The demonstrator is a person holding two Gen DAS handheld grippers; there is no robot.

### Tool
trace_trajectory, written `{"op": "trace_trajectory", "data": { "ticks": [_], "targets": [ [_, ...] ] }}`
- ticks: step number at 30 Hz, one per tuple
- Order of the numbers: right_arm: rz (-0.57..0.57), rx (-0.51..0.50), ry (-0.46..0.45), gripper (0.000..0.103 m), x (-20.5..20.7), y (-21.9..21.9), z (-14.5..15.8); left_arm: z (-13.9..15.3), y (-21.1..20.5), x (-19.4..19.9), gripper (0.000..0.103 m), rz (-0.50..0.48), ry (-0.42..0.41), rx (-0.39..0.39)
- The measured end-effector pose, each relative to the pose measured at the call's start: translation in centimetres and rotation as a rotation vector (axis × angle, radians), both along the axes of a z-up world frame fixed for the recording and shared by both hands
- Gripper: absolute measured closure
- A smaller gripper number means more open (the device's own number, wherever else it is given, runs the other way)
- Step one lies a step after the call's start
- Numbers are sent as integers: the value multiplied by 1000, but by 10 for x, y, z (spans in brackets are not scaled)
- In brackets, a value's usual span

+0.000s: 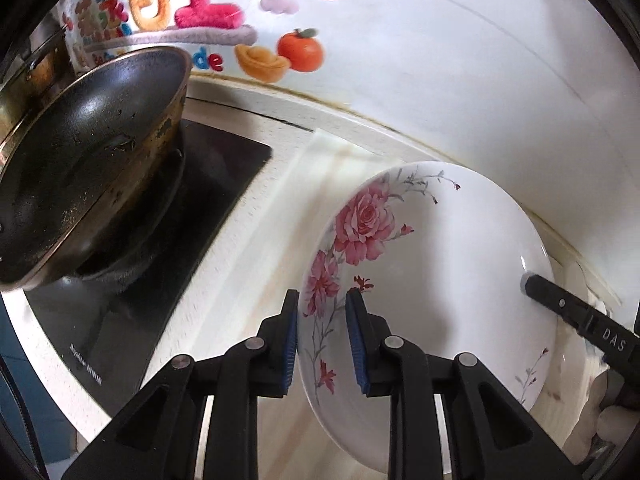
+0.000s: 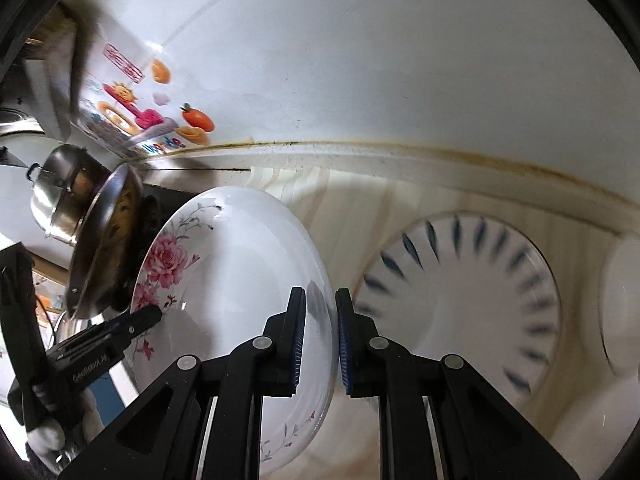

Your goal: Organize plates and bowls

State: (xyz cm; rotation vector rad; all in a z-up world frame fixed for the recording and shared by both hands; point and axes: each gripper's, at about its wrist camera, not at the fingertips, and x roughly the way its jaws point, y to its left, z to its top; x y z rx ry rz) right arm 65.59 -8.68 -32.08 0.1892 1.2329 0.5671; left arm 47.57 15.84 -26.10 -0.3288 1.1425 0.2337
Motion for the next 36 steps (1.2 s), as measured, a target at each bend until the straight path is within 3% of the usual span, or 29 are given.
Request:
{"op": "trace_trajectory", "data": {
  "ticks": [6,13,19,27,36],
  "targets": [
    [-69,13,2,86,-58,-52,21,14,-48,-29,83,-91,-2,-8],
    [-151,-3,30,86,-118,-106,21,5,-98,-62,83,-213,45,-27],
    [-197,-23,86,86,-161,-144,-4,-24,-134,-79,83,-309,122,-4],
    [-240,-25,188,86,-186,-173,-55,-66,-161,-91,83,-360,223,14],
    [-237,-32,226,86,-190,-183,-71,-73,-173,-92,82,-389,238,59]
  ]
}}
